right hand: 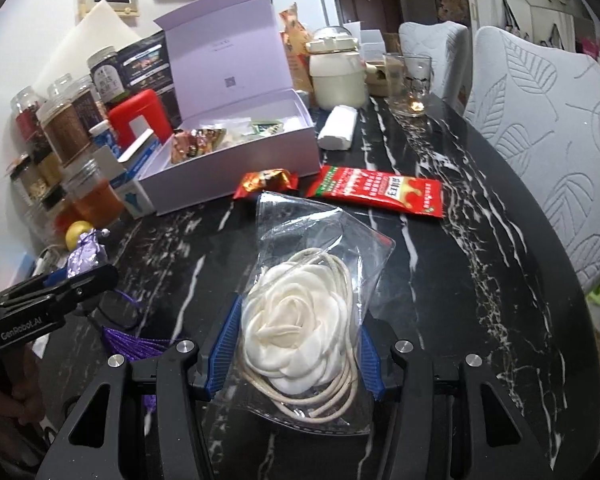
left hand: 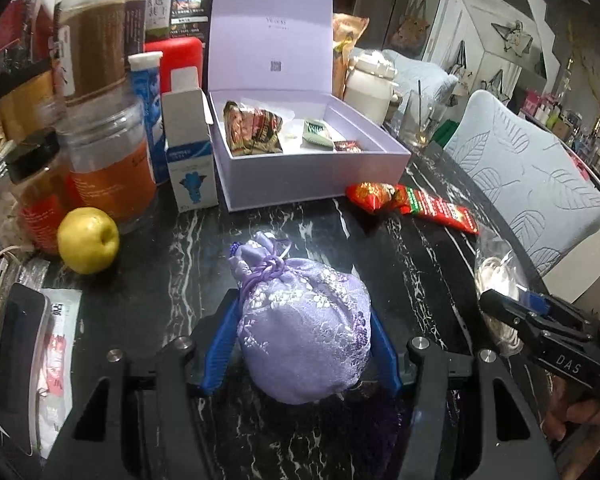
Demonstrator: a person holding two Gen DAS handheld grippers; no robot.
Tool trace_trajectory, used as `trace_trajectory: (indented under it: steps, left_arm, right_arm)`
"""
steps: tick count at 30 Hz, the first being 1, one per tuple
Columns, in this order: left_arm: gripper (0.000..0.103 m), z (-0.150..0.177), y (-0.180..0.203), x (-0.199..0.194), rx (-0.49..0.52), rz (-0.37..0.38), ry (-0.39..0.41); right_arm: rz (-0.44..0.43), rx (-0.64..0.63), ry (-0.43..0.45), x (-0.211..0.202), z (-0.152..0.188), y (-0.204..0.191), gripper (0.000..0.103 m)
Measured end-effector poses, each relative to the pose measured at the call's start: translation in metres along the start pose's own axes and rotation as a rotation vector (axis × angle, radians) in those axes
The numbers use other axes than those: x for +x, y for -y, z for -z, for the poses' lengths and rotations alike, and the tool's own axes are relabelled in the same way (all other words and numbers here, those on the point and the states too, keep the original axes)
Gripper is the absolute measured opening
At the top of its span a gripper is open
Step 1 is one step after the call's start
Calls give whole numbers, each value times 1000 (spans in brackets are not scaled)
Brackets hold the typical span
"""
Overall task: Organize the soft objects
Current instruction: 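Lift the sachet and flower bag and carry them toward the lavender box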
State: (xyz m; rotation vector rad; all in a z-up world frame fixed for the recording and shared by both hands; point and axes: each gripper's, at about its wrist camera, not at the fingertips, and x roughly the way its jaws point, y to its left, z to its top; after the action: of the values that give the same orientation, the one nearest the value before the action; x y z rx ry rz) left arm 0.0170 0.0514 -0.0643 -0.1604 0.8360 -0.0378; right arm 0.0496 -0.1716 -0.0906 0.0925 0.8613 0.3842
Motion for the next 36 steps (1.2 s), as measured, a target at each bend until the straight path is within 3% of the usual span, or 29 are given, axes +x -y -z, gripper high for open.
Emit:
trace_trajectory:
  steps: [8, 15, 36]
  left_arm:
    - [59, -8, 4, -17, 39, -8, 52]
    - [59, -21, 4, -34, 50, -1, 106]
    - [60, -93, 22, -77, 109, 32, 324]
  right_arm:
    - [-31, 9, -3, -1, 0, 0, 52]
    - [-27, -17, 45, -16, -12, -9, 52]
    - [-169, -98, 224, -64, -93, -38, 53]
